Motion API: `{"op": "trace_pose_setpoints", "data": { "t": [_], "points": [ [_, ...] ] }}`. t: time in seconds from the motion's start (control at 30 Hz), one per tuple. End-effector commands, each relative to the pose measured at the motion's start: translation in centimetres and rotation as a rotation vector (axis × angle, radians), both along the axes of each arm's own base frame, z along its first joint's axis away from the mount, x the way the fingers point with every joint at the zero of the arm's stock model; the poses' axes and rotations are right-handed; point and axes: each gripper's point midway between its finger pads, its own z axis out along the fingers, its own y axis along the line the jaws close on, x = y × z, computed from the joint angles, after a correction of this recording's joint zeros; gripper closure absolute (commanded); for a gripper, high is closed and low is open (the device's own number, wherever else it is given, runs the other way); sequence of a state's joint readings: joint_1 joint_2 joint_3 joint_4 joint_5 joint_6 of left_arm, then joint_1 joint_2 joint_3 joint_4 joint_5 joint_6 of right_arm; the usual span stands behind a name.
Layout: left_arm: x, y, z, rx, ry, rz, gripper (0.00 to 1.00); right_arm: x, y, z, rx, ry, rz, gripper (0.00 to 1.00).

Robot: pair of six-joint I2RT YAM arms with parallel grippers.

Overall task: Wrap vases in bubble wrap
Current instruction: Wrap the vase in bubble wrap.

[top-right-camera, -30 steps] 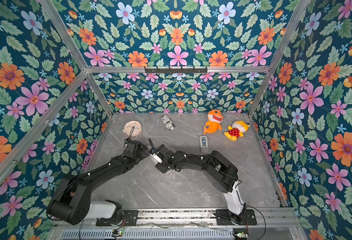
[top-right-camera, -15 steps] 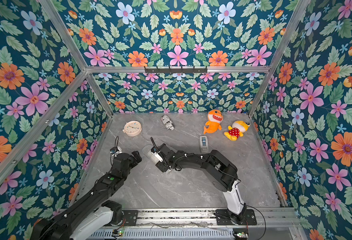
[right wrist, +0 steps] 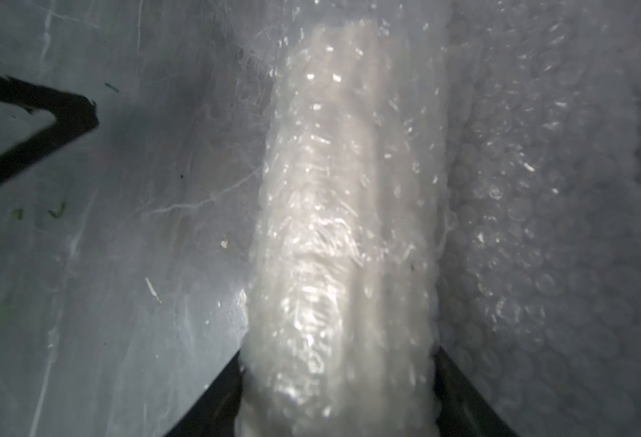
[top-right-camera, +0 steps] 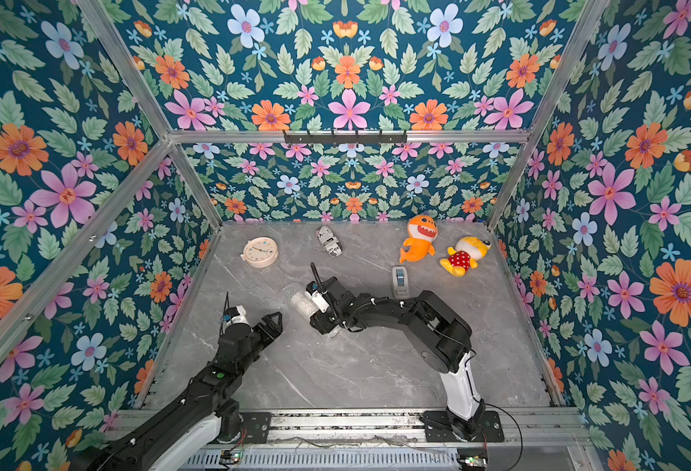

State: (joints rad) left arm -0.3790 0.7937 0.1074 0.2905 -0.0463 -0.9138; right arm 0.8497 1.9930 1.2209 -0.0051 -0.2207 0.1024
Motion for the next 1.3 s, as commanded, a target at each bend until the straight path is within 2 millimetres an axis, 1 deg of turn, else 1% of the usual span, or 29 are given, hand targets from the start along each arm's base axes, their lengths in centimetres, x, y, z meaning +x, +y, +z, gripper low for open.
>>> {"op": "trace_pose_setpoints", "data": {
  "t": [0.0, 0.17, 0.23, 0.4, 0.47, 0.63, 0.83, 0.9, 1.0, 1.07, 1.13, 1.27],
  "points": [
    [1.0, -2.2, 2.4, -0.071, -0.078, -0.093, 0.08, -2.4, -0.8, -1.1, 0.042, 0.214, -0.027, 0.45],
    [1.8, -2.9, 2.6, -0.067, -0.057, -0.115, 0.08, -2.0, -1.5, -1.0, 0.148, 0.368, -0.120, 0.48],
    [2.1, -3.3, 2.4, -0.076, -0.035, -0.123, 0.08, -1.8, -1.7, -0.9, 0.205, 0.439, -0.147, 0.48],
    [3.2, -5.4, 1.1, -0.127, 0.052, -0.194, 0.06, -1.4, -2.1, -0.9, 0.353, 0.585, -0.197, 0.48],
    [3.7, -6.3, 0.9, -0.156, 0.065, -0.227, 0.06, -1.2, -2.1, -0.8, 0.427, 0.647, -0.214, 0.48],
    [4.9, -7.2, 1.8, -0.205, 0.015, -0.241, 0.06, -0.2, -2.6, -0.8, 0.549, 0.729, -0.276, 0.49],
    [6.0, -7.5, 2.3, -0.209, -0.037, -0.247, 0.04, 1.2, -2.7, -0.5, 0.774, 0.834, -0.348, 0.49],
    [6.4, -7.9, 2.3, -0.218, -0.045, -0.261, 0.04, 1.2, -2.8, -0.8, 0.796, 0.857, -0.360, 0.49],
    [7.1, -9.4, 1.5, -0.249, -0.017, -0.313, 0.08, 1.0, -3.0, -1.2, 0.794, 0.858, -0.363, 0.50],
    [7.6, -10.1, 1.2, -0.300, -0.013, -0.331, 0.12, 0.8, -3.0, -1.2, 0.777, 0.844, -0.353, 0.50],
    [7.9, -10.6, 1.2, -0.358, -0.028, -0.332, 0.14, 0.7, -3.1, -1.2, 0.765, 0.832, -0.347, 0.50],
    [8.7, -11.2, 0.9, -0.435, -0.052, -0.333, 0.14, 0.5, -3.1, -1.4, 0.767, 0.836, -0.338, 0.50]
  ]
}}
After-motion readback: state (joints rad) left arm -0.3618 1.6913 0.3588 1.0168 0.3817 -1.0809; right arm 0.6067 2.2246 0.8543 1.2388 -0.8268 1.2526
